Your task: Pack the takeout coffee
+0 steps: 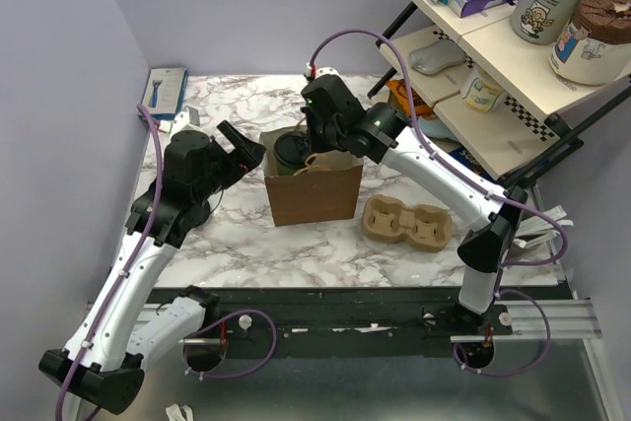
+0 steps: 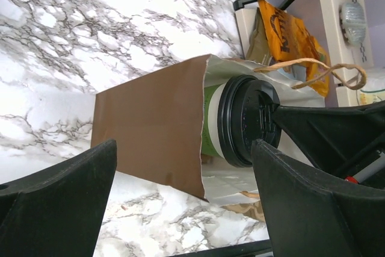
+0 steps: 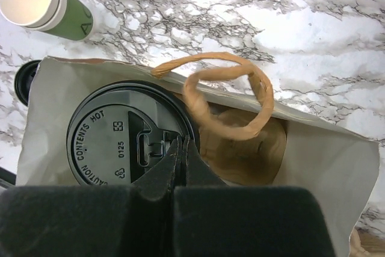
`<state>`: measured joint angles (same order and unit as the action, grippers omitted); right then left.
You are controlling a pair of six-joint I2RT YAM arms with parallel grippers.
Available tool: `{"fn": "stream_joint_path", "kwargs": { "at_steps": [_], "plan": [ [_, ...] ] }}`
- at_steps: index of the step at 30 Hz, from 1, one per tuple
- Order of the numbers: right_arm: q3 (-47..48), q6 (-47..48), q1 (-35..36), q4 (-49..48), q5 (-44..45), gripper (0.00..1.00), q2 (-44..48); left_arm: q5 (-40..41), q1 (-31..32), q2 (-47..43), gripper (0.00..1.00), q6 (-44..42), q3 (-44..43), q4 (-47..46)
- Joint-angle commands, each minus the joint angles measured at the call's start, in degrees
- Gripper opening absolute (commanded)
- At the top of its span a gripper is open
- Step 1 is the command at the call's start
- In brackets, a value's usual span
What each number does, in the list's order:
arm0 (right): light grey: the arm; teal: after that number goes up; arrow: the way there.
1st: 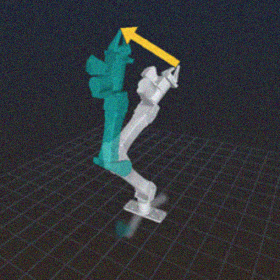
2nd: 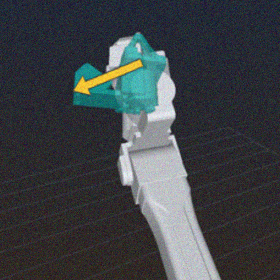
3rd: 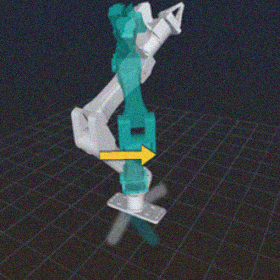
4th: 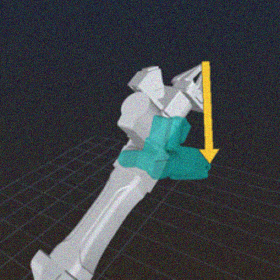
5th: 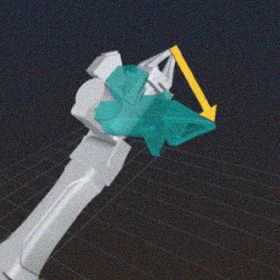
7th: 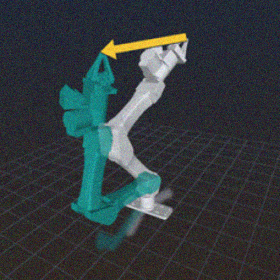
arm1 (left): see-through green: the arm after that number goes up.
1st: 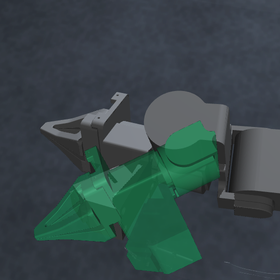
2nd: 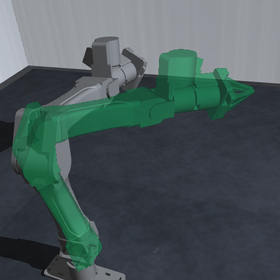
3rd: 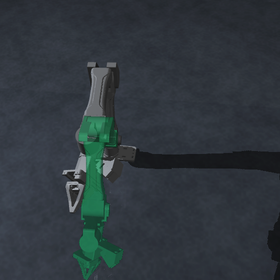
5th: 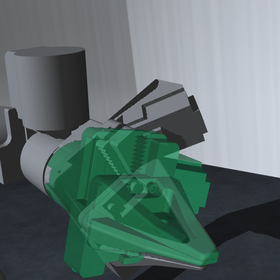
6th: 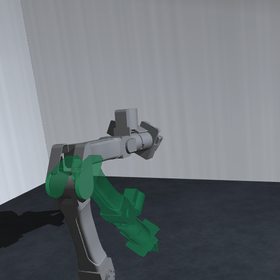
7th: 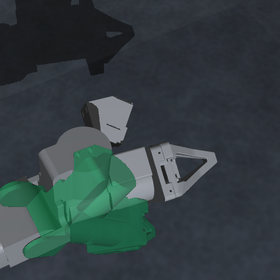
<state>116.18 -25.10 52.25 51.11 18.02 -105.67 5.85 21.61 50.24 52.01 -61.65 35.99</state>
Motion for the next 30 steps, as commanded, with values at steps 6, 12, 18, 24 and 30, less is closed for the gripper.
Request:
{"fn": "stream_joint_path", "kwargs": {
  "at_steps": [6,12,18,24,30],
  "plan": [
    [-0.69,2.34,0.75,-0.05,1.48,0.01,-2.09,-0.66,0.19,0.21,0.99,-2.35,0.56,-1.62],
    [-3.41,3.04,2.51,-0.84,2.72,0.01,-1.12,-2.24,0.1,0.91,0.99,-2.09,2.23,-3.64],
    [-1.23,-0.38,3.21,1.52,5.79,0.01,-3.74,-3.12,0.19,1.27,0.99,-2.0,3.2,-4.26],
    [-0.69,-1.18,3.91,2.24,6.85,0.01,-4.9,-3.3,0.1,0.65,0.99,-2.0,3.99,-4.35],
    [-2.97,-2.05,3.91,0.83,5.8,0.01,-4.2,-3.39,0.1,0.47,0.99,-2.0,4.87,-4.44]
  ]
}}
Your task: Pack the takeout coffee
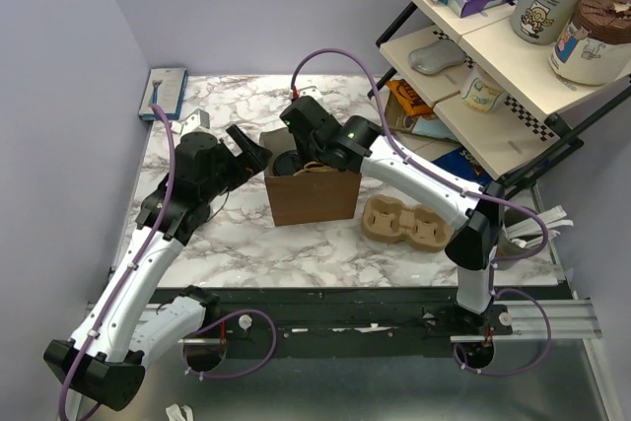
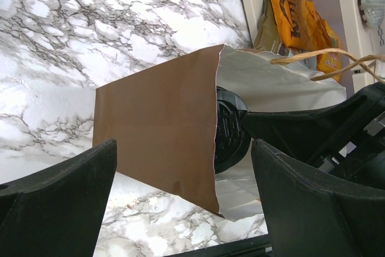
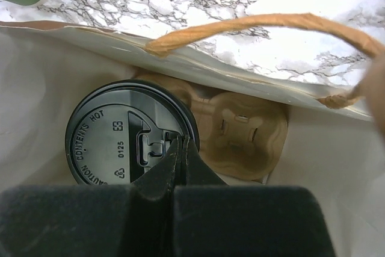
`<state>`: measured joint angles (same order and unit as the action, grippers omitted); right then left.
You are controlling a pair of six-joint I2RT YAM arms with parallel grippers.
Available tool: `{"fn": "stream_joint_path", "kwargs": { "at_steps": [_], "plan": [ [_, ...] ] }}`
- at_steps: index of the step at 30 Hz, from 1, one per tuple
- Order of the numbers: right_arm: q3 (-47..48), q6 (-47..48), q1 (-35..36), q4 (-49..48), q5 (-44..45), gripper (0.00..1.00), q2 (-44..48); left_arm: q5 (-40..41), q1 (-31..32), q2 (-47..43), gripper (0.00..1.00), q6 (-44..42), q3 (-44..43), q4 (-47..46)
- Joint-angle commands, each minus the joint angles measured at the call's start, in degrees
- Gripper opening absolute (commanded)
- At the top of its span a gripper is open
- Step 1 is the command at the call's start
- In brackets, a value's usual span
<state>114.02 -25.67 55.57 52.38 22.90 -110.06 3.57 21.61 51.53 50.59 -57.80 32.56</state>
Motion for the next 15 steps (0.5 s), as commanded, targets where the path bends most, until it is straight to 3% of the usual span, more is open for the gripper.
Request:
{"fn": "stream_joint_path", "kwargs": {
  "at_steps": [1,15],
  "plan": [
    [-0.73,-1.75,0.76,-0.44,0.84,0.01,0.11,-1.11,0.19,-0.73,0.99,-0.58,1.2,-1.09],
    [-0.38,-2.98,1.73,0.35,2.42,0.01,-2.0,-6.64,0.1,1.11,0.99,-1.81,3.04,-4.52]
  ]
}}
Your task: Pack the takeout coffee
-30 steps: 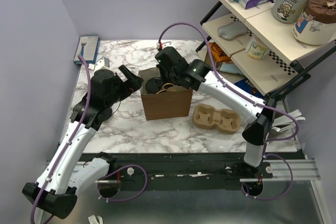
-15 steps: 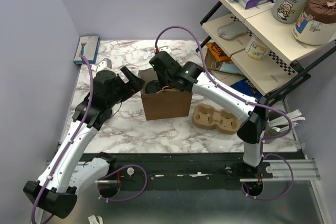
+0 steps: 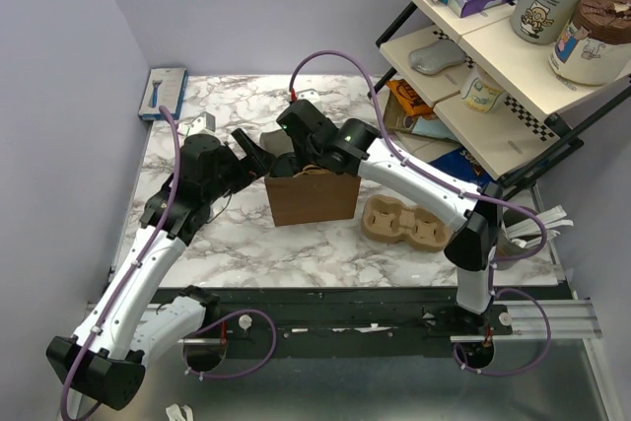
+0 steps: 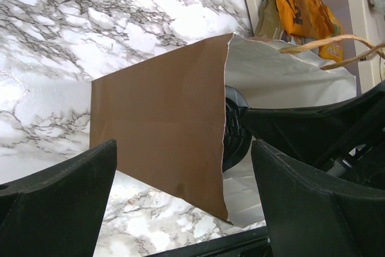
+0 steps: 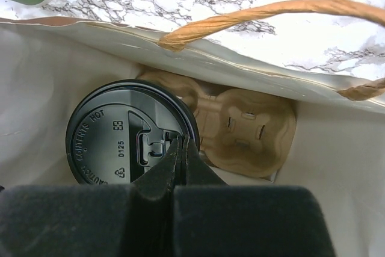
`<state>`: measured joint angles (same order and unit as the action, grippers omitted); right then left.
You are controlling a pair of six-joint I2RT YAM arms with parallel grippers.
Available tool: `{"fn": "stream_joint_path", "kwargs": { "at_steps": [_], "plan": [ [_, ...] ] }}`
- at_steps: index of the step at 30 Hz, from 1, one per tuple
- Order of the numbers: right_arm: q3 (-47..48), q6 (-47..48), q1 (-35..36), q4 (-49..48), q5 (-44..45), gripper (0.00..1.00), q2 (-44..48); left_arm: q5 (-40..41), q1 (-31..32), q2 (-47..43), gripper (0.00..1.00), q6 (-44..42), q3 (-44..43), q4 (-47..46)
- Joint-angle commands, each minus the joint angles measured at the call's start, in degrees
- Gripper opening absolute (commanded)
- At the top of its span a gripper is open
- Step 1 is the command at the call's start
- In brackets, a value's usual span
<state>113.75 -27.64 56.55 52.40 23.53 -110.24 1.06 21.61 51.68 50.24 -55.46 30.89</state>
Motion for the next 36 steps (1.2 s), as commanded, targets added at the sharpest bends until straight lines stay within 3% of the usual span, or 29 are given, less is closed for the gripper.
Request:
{"fn": "stream_joint_path", "kwargs": {
  "at_steps": [1,9,36],
  "plan": [
    [-0.11,-1.01,0.75,0.25,1.78,0.01,-2.0,-5.44,0.1,1.05,0.99,-1.46,0.97,-3.64],
    [-1.52,1.53,1.36,-1.25,3.37,0.01,-3.23,-8.7,0.19,2.28,0.99,-1.11,1.85,-5.76],
    [1.03,1.18,2.07,-0.37,1.69,0.01,-8.68,-8.88,0.19,1.32,0.99,-1.81,3.78,-6.29]
  ]
}}
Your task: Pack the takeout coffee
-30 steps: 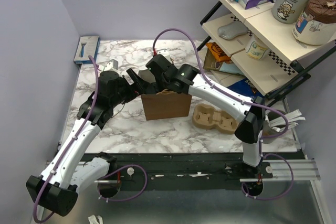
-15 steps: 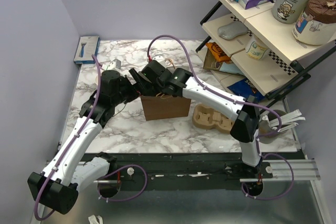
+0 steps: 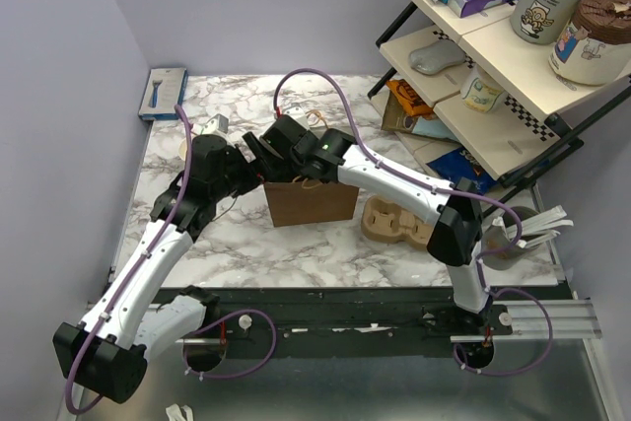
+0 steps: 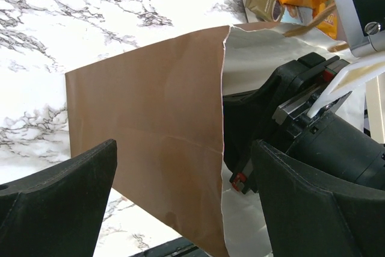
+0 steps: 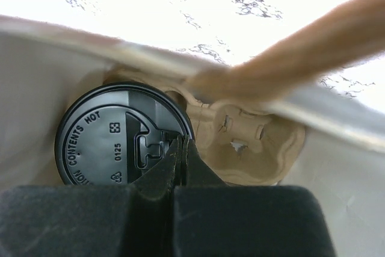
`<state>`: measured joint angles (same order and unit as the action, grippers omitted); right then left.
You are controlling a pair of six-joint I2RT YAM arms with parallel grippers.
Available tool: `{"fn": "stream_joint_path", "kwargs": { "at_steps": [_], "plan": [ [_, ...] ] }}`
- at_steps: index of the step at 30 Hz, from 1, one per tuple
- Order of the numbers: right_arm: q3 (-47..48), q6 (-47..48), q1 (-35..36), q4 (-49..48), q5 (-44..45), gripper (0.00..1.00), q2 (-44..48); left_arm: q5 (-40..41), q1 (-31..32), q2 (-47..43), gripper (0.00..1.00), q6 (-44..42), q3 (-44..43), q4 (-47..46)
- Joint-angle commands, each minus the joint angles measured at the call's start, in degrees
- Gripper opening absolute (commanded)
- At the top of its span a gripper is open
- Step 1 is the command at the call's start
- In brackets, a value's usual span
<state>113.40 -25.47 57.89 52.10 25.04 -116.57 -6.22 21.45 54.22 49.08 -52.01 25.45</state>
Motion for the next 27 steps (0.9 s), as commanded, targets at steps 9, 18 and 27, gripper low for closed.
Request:
{"fn": "stream_joint_path", "kwargs": {
  "at_steps": [9,18,27],
  "plan": [
    [3.22,-2.65,0.82,1.16,-0.69,0.11,-1.9,-0.9,0.26,-1.66,0.99,-1.0,-0.02,0.12],
    [4.11,-4.23,0.82,2.13,-0.43,0.21,-0.94,-0.37,0.26,-2.27,0.99,-1.27,-0.46,1.0],
    [5.07,-5.81,0.74,2.4,1.06,0.41,2.05,0.59,0.26,-2.27,0.99,-1.97,-1.08,1.97]
  ]
}}
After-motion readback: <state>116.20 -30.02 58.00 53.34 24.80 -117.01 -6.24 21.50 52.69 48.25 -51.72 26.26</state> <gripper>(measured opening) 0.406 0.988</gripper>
